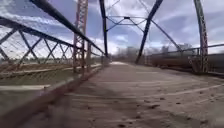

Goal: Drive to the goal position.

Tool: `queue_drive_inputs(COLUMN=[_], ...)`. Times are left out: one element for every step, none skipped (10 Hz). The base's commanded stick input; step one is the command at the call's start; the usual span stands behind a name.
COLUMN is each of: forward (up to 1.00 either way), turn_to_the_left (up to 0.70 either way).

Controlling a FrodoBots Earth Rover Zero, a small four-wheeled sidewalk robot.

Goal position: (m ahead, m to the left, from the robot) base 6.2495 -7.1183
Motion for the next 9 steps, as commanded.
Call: queue_drive_inputs(forward=[1.00, 1.00, 1.00, 1.00, 1.00, 1.00, 1.00, 1.00, 1.00], turn_to_the_left=[0.01, 0.01, 0.01, 0.01, 0.01, -0.26, -0.20, -0.15, -0.11])
